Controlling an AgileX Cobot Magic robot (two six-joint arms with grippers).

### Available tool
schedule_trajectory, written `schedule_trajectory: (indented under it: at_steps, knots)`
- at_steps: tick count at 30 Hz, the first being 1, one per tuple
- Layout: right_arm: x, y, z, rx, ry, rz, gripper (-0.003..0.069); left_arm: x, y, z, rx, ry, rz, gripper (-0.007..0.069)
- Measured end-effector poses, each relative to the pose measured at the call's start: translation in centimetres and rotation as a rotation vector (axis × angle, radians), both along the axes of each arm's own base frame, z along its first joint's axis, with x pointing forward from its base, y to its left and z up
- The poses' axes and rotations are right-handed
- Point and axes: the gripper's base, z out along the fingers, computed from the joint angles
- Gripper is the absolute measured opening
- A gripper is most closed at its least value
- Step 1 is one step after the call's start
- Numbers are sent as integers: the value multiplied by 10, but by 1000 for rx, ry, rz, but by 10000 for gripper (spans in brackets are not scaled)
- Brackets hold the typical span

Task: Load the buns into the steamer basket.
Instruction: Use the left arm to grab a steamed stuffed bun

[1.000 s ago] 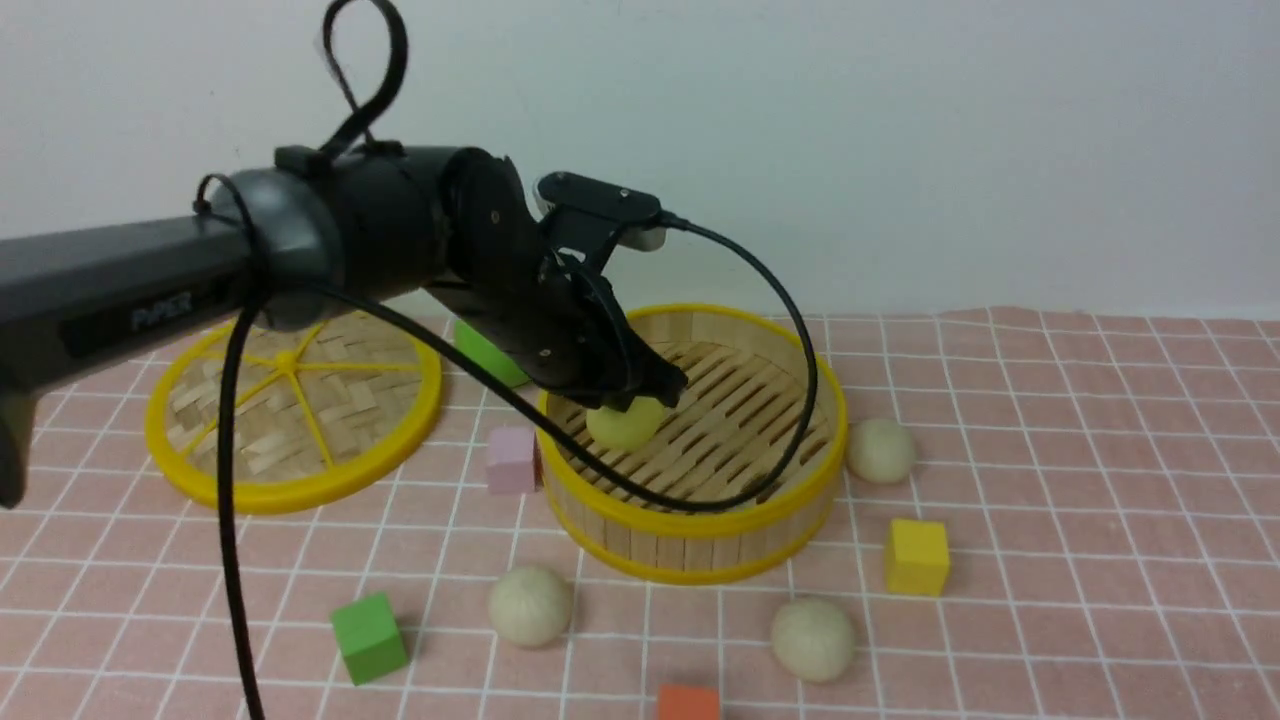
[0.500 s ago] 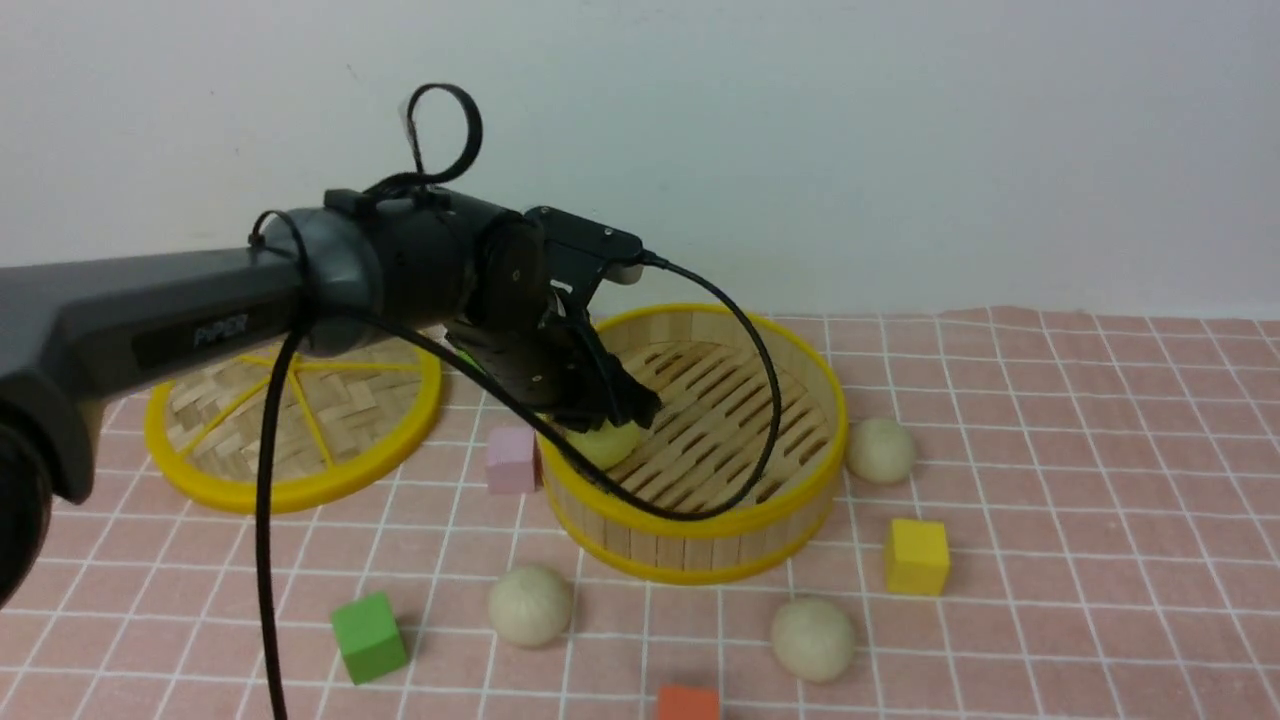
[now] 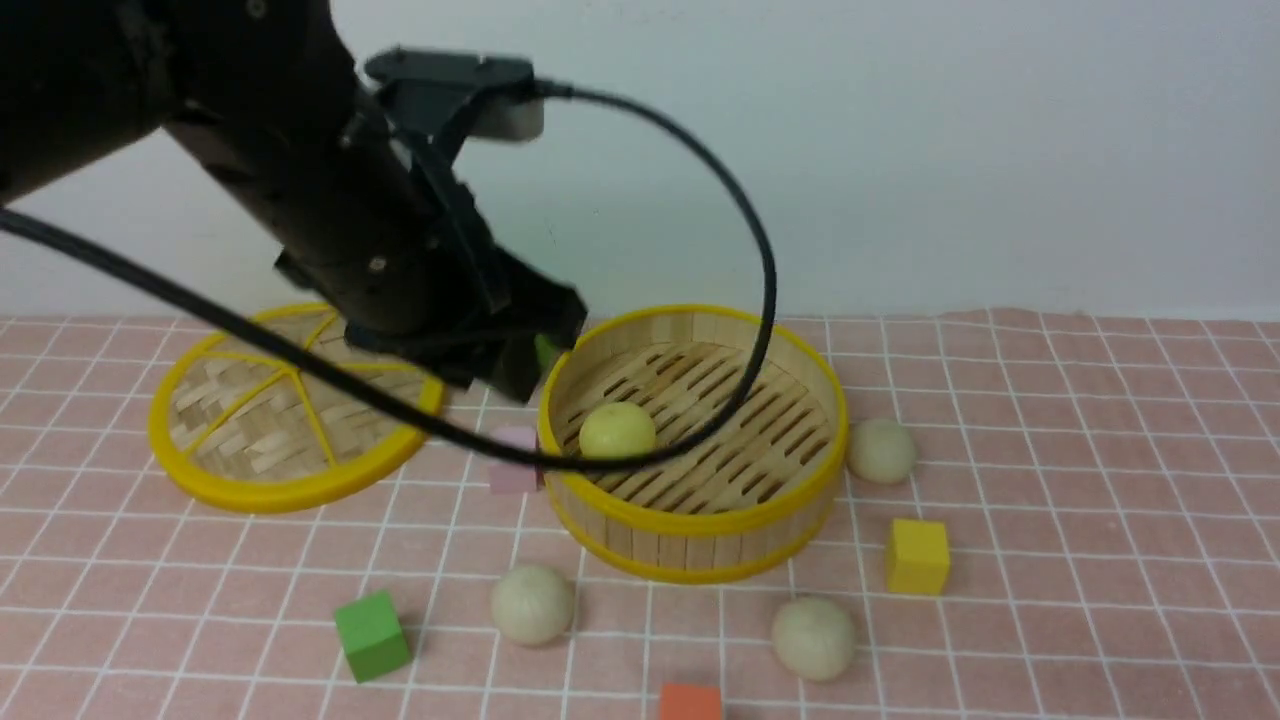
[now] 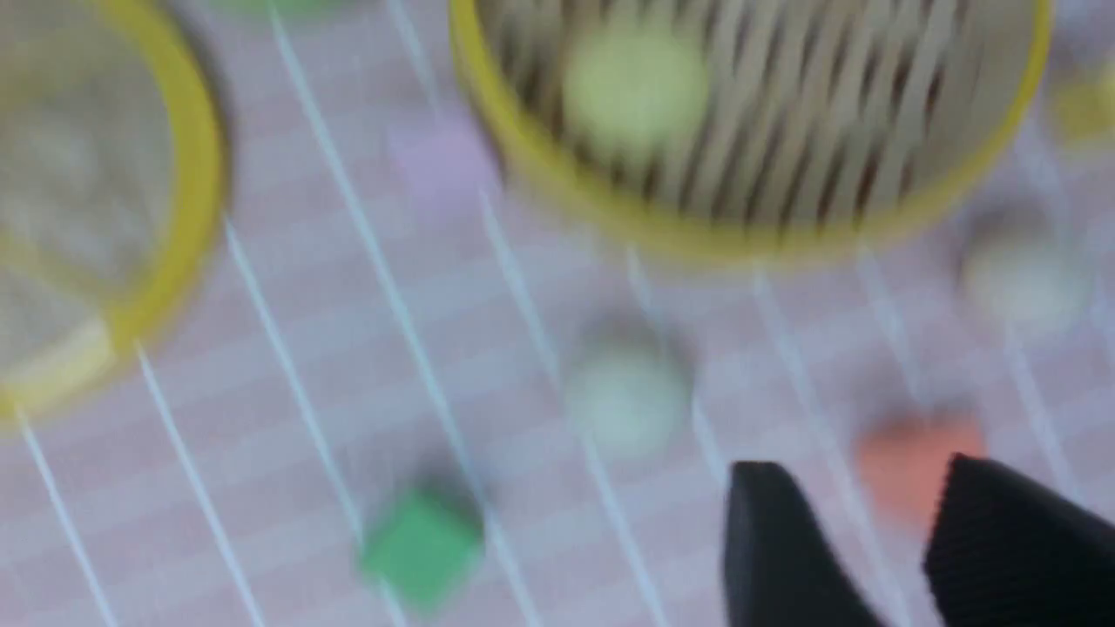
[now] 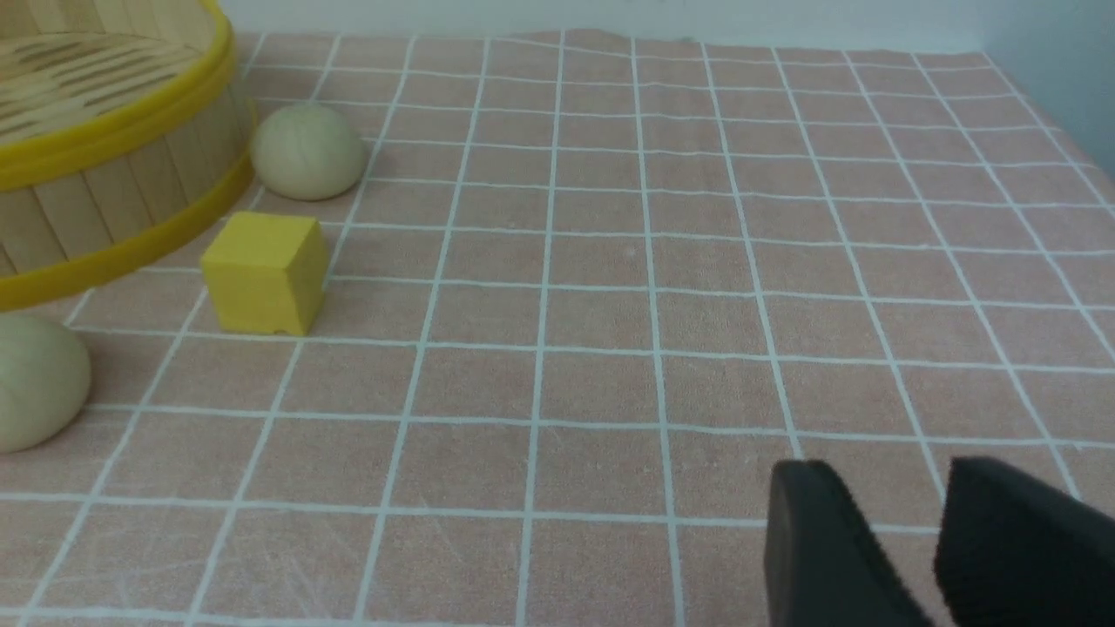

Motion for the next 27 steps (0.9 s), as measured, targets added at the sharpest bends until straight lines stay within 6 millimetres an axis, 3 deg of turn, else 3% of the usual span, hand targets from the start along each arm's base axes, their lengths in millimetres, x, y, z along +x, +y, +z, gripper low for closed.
schedule_trajectory:
  at_steps: [2,3,5,9,13,21,27]
  knots:
    - [0,0,0,0,0,0,240,-12,3,-28,34,126,-23,121]
    - [0,0,0,0,0,0,240,-12,3,-28,34,126,-23,121]
    - [0,0,0,0,0,0,240,-21,4,-58,39,196,-39,31]
    - [0,0,0,0,0,0,240,-21,4,-76,24,147,-42,-1]
    - [0,0,0,0,0,0,240,-10,0,-85,3,57,-45,38]
    - [0,0,0,0,0,0,240,13,-10,-117,-22,14,-12,242]
    - [0,0,0,0,0,0,240,22,-13,-136,1,12,-12,278]
